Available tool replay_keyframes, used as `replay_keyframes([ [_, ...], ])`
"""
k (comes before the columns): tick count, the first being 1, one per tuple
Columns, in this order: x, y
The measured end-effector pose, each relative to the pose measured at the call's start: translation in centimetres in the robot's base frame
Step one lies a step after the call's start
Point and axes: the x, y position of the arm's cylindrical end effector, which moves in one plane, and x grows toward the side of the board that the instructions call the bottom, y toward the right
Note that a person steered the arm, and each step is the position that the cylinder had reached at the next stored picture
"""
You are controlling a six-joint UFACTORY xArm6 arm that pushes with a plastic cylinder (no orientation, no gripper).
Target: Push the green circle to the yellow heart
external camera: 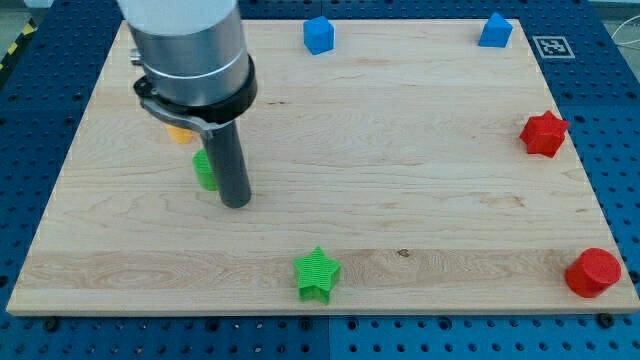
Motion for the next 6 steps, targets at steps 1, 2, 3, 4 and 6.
replay_keyframes([
  [1,-0.2,0.0],
  [2,-0.5,-0.3],
  [3,-1.3,-0.8],
  [4,-1.6,-1.4],
  [6,-2.3,-3.1],
])
